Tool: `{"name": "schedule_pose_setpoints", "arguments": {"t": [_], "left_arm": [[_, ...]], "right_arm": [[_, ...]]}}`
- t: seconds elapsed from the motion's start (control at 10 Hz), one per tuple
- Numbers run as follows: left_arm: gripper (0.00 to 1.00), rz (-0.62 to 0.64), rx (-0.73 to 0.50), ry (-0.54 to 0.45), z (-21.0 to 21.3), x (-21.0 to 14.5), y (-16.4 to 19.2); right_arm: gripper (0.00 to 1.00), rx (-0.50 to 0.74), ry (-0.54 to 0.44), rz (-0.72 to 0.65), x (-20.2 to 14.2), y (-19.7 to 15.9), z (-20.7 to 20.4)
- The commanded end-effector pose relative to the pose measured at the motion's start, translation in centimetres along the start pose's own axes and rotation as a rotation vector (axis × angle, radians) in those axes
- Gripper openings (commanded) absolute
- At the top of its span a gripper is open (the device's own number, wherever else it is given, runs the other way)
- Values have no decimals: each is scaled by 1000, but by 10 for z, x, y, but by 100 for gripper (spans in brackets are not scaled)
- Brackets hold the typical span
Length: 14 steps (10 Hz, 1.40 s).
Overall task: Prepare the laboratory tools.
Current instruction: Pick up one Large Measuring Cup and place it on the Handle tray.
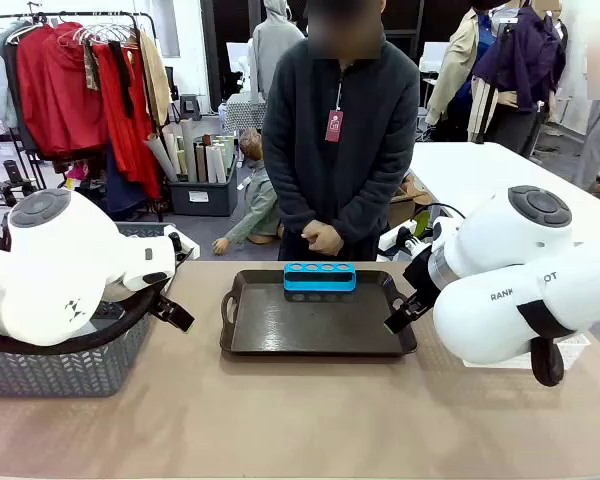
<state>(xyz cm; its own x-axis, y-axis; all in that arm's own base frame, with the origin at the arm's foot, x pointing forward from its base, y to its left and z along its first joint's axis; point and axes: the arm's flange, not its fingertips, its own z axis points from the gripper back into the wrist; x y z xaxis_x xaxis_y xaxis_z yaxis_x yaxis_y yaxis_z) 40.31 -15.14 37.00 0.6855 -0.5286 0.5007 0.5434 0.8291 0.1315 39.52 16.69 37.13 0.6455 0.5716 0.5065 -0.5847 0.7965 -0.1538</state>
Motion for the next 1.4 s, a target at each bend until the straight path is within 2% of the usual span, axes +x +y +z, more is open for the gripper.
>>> {"name": "schedule_pose_setpoints", "arguments": {"t": [0.0, 1.3], "left_arm": [[100, 0, 0, 0, 0, 0, 0], [100, 0, 0, 0, 0, 0, 0]], "right_arm": [[100, 0, 0, 0, 0, 0, 0], [100, 0, 0, 0, 0, 0, 0]]}}
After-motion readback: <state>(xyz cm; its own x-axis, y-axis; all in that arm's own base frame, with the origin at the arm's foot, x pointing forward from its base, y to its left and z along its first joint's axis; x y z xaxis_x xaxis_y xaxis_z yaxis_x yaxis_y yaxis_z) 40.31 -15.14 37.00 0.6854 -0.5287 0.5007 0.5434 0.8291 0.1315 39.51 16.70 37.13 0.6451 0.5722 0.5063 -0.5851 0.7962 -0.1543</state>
